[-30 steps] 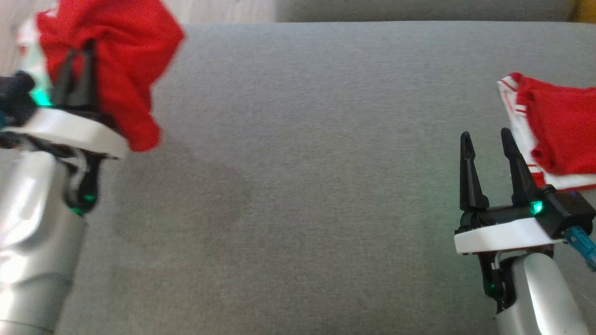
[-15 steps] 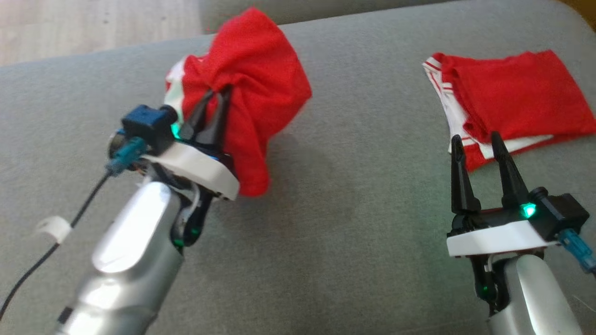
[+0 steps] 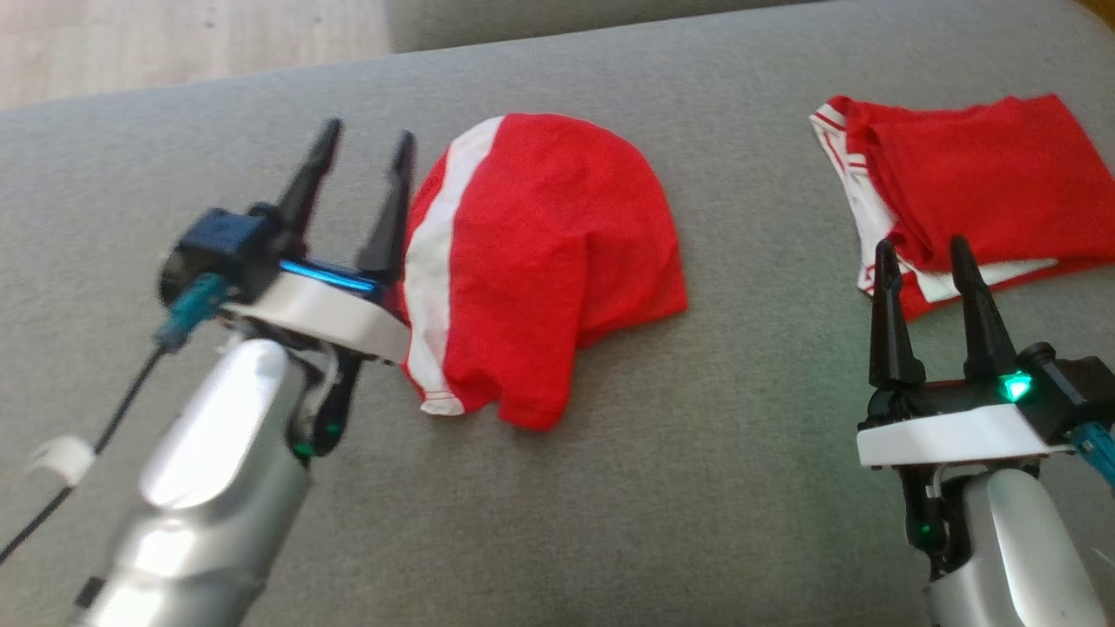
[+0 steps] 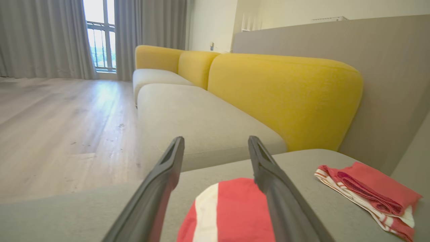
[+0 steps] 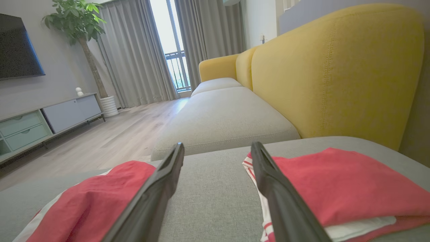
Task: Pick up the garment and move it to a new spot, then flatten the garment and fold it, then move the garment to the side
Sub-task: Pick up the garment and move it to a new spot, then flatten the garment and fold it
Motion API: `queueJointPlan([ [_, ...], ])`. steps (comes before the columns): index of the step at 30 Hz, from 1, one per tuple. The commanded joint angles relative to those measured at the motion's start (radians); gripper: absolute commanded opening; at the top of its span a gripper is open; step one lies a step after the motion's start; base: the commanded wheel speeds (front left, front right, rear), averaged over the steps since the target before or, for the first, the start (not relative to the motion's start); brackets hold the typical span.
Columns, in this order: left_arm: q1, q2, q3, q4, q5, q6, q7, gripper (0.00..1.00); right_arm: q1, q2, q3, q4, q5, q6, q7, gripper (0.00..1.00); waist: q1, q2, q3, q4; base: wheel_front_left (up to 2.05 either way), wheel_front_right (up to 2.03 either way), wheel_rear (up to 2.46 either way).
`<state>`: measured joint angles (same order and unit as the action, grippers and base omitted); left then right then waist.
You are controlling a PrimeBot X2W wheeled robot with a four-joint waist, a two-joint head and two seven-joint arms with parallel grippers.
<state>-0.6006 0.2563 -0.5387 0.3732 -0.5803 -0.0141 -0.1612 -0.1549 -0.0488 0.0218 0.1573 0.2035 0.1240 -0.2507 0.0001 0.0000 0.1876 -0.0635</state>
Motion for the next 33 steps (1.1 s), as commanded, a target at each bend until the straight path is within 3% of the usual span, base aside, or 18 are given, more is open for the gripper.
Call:
queueJointPlan([
  [1,-0.014,0.055,0.058,-0.049,0.006,0.015,-0.023,1.00,-0.026,-0.001,0.018,-0.035,-0.010,0.007,-0.011,1.00,-0.0001,0.0000,-0.016,0.030,0.00,0.00,0.00],
  [10,0.140,0.124,0.121,-0.135,-0.004,0.064,-0.074,1.00,-0.008,-0.001,-0.004,-0.042,-0.027,0.007,-0.011,1.00,-0.0001,0.0000,-0.052,0.095,0.00,0.00,0.00],
  [15,0.271,0.130,0.164,-0.189,-0.015,0.098,-0.093,1.00,0.007,-0.001,-0.011,-0.046,-0.035,0.007,-0.011,1.00,-0.0001,0.0000,-0.070,0.118,0.00,0.00,0.00],
  [22,0.401,0.099,0.200,-0.229,0.004,0.118,-0.100,1.00,0.026,-0.001,-0.015,-0.048,-0.038,0.007,-0.011,1.00,-0.0001,0.0000,-0.084,0.136,0.00,0.00,0.00],
  [33,0.462,0.023,0.277,-0.264,0.080,0.085,-0.100,1.00,0.033,-0.001,-0.009,-0.045,-0.031,0.007,-0.011,1.00,-0.0001,0.0000,-0.094,0.138,0.00,0.00,0.00],
])
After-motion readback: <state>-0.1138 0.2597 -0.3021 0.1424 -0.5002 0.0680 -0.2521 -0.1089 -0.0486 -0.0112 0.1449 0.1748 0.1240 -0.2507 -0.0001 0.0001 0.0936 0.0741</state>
